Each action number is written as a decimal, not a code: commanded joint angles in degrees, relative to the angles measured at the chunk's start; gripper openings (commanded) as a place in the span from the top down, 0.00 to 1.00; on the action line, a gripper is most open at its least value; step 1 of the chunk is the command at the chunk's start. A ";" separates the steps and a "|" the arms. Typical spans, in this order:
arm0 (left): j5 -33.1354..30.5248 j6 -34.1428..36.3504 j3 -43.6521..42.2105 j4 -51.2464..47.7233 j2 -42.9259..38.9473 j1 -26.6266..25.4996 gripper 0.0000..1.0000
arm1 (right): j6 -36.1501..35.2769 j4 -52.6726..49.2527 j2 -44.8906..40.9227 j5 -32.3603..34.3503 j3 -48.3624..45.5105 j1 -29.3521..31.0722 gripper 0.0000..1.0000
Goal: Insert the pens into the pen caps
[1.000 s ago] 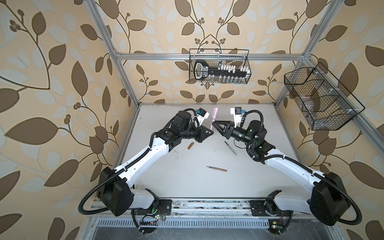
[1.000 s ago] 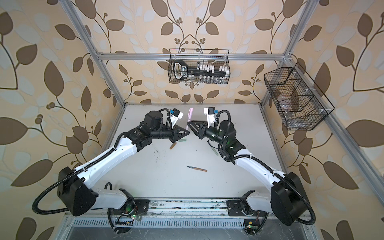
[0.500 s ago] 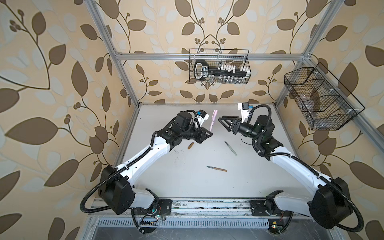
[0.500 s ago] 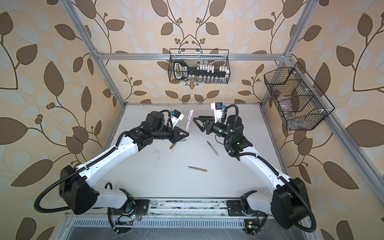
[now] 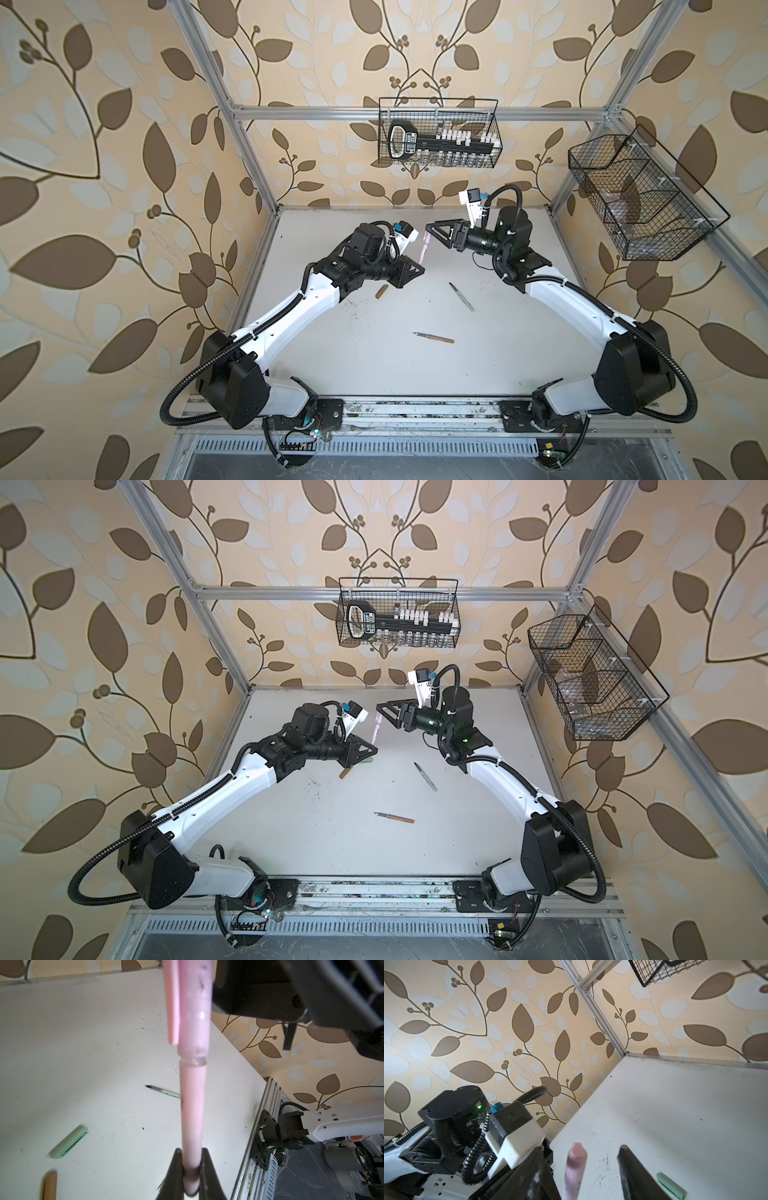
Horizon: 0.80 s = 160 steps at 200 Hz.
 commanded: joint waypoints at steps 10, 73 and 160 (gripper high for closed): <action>1.47 1.17 0.92 0.97 -0.58 -0.32 1.00 | -0.30 -0.51 1.10 -2.20 3.16 0.72 0.48; 2.00 0.63 0.70 1.93 0.41 -0.33 1.00 | -0.35 -0.45 1.98 -1.72 3.08 0.85 0.59; -4.56 0.63 2.60 2.88 1.18 -0.34 1.00 | -0.97 -3.33 2.60 -1.72 2.58 1.97 1.00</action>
